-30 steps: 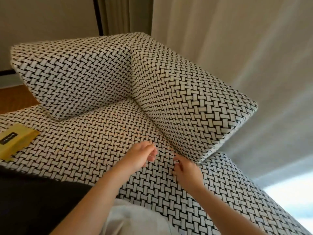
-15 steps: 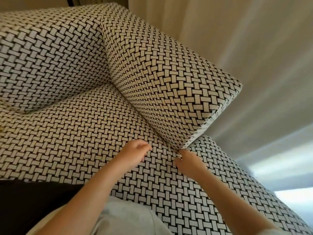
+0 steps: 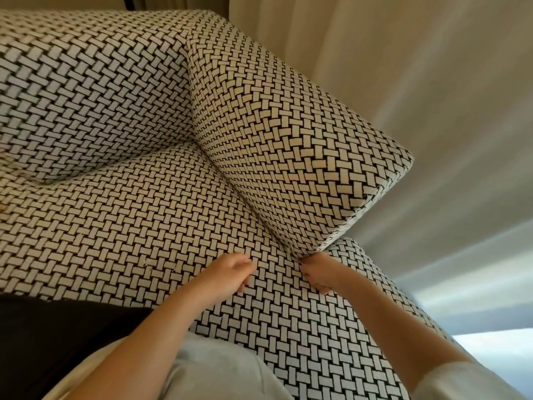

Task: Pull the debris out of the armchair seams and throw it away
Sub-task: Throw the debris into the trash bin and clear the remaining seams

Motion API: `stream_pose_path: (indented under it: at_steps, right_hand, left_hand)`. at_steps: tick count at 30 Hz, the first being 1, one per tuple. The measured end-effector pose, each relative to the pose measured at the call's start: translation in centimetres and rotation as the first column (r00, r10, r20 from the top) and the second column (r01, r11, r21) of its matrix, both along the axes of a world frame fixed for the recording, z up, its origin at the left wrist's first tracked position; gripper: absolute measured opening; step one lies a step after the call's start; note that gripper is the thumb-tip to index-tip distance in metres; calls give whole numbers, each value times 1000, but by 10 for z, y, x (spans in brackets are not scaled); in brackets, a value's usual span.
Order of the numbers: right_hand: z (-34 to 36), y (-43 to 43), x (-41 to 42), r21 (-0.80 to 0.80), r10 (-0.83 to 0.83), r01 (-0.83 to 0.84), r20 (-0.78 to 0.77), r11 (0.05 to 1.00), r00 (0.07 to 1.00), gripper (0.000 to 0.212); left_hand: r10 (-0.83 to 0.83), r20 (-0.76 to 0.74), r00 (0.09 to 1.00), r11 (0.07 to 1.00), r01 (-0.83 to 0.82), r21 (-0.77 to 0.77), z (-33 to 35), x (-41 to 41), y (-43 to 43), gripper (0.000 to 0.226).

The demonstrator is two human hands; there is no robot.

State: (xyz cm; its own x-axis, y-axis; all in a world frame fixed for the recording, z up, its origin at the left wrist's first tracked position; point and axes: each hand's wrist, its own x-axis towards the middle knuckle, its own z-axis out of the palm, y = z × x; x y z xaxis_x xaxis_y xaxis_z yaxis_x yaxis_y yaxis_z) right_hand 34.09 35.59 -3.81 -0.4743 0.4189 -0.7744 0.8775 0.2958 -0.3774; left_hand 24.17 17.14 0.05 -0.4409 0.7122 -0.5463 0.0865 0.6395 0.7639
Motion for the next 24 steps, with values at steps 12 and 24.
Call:
stream_pose_path:
  at_steps: [12,24]
  right_hand:
    - [8,14,19,-649,-482,315,-92,692,871,17]
    - [2,-26,-37,-674,-771,572,7,467,637,15]
  left_hand:
    - [-76,-41,996,995,73,-64,-9,-3,6,27]
    - [-59,-53,997,997,56,-61,-7,-8,-4,26]
